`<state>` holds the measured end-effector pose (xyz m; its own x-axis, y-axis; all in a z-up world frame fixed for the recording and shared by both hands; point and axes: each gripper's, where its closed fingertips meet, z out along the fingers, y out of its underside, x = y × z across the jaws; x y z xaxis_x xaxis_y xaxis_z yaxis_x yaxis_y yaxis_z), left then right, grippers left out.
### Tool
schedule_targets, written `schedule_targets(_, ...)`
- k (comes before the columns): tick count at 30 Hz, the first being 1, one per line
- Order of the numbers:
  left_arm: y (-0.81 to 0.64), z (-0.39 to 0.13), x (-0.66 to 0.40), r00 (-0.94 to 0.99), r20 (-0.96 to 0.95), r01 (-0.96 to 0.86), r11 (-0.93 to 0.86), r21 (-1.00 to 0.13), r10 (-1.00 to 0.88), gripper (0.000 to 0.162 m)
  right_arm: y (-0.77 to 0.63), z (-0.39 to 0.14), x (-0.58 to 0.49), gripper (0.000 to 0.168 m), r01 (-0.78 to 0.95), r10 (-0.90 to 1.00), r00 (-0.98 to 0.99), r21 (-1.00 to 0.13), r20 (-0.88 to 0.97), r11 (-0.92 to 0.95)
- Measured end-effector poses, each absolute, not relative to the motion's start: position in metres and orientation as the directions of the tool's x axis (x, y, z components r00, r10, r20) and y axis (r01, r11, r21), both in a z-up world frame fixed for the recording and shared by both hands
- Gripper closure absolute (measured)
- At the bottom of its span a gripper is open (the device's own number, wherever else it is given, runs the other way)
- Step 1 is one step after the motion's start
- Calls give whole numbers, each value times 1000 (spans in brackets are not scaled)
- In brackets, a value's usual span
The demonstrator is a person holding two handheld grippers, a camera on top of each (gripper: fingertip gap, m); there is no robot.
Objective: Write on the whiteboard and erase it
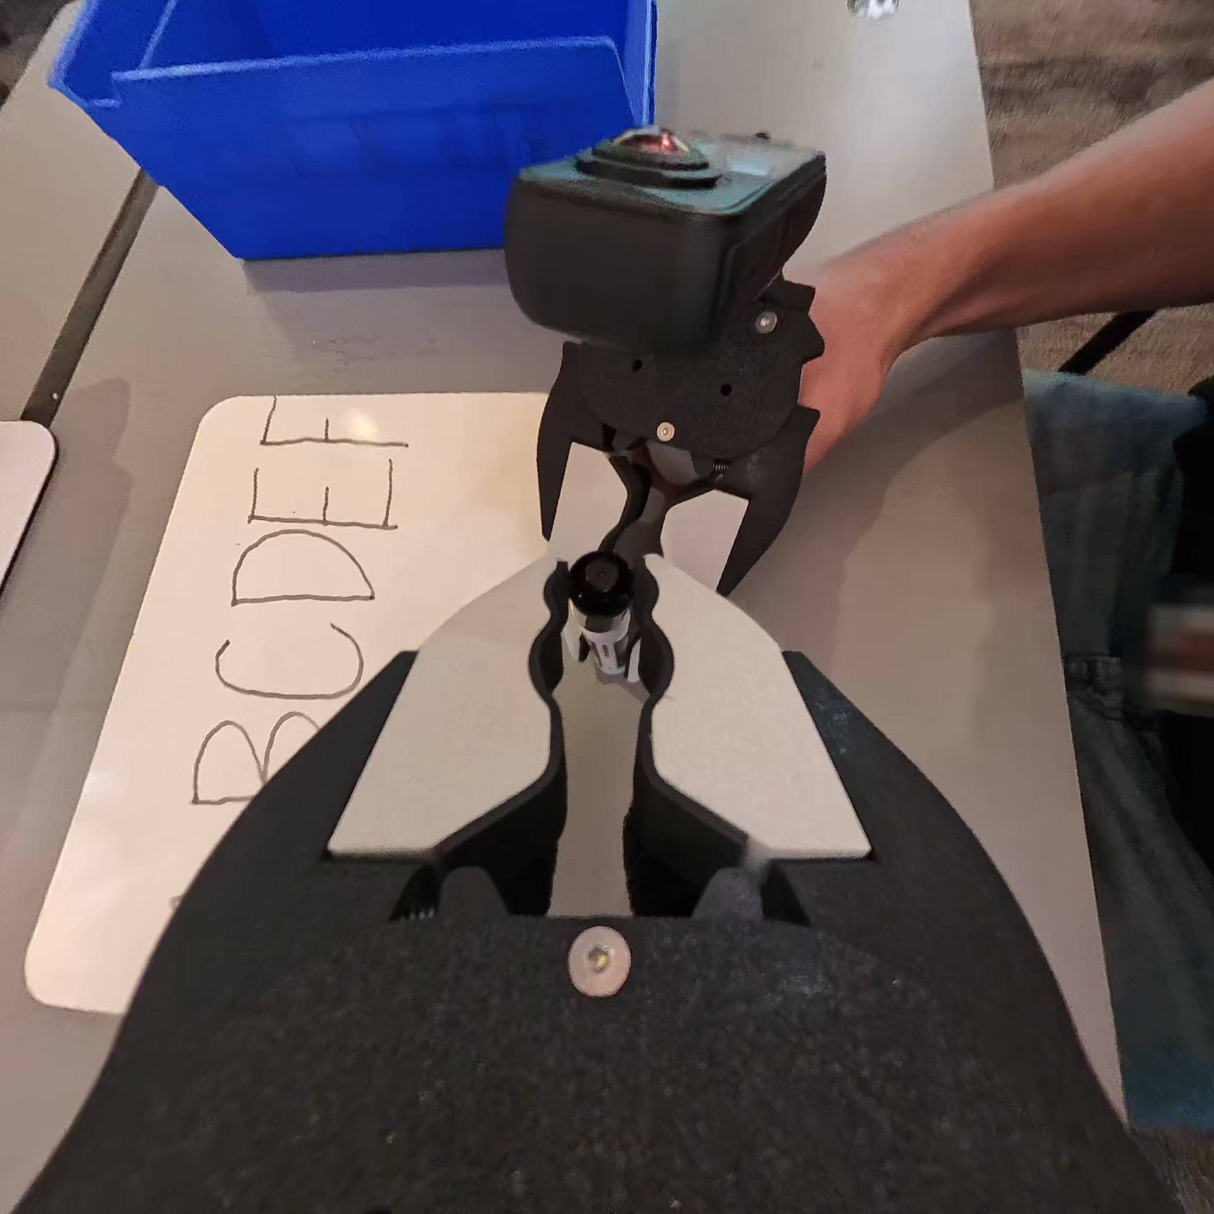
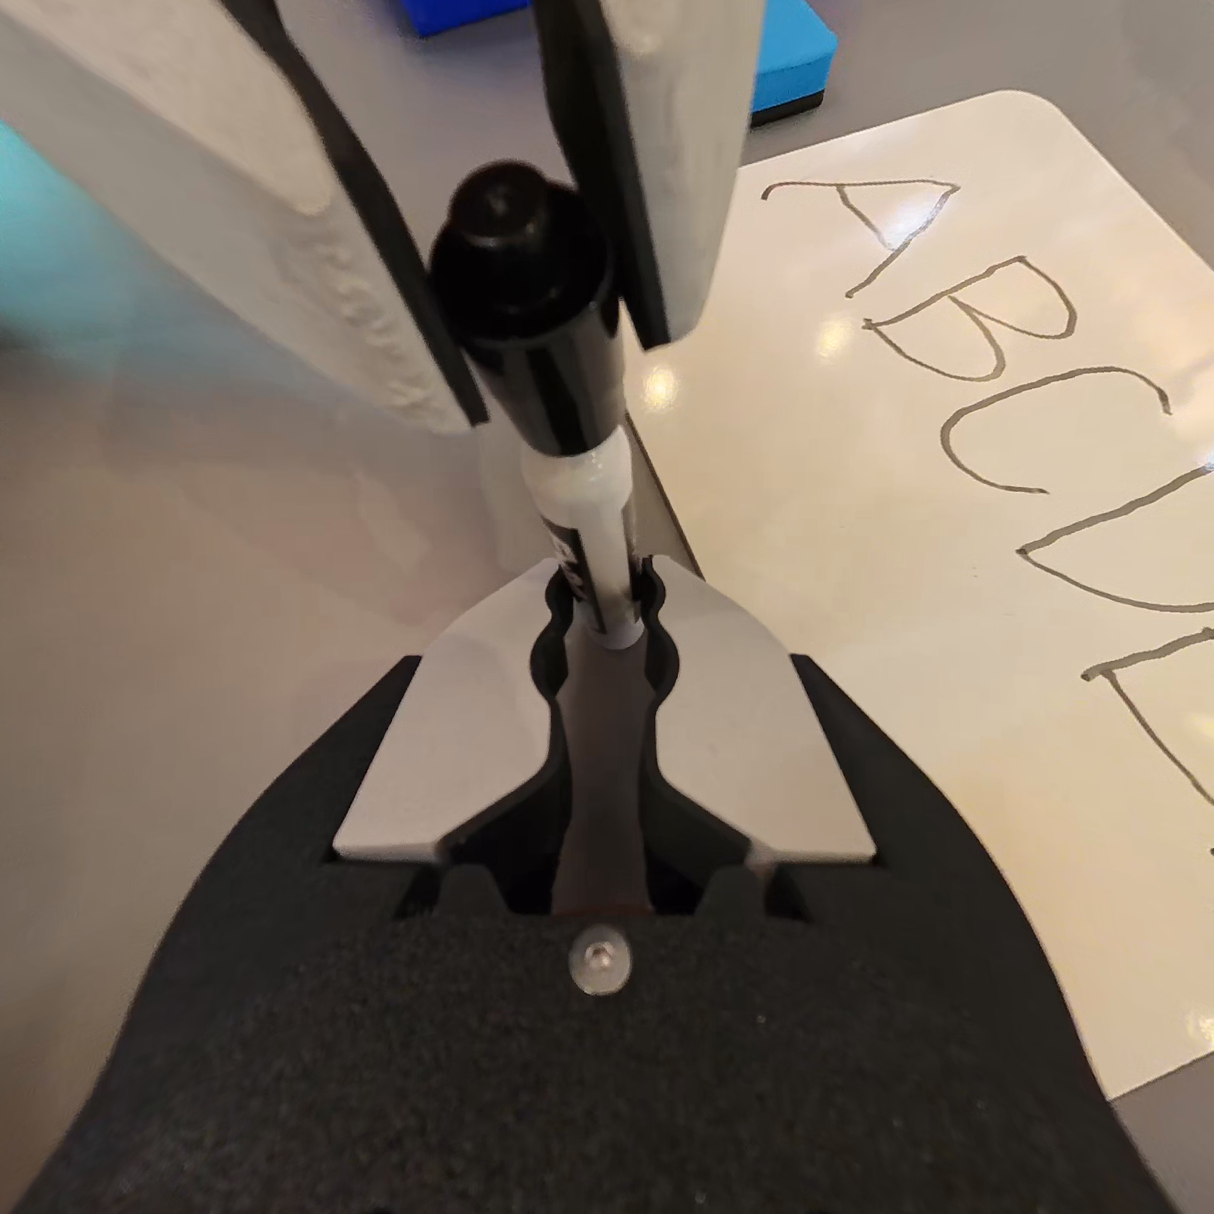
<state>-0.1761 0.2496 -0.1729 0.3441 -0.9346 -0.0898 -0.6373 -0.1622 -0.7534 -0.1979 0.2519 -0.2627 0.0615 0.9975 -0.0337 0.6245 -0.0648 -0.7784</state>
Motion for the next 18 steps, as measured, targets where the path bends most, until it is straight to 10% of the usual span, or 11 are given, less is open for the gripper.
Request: schedule_targets(18,253,-174,-173,341,-27,-622,-204,-756,-940,143,253,-262,-199,148,603,995,80,-793,-51,-89)
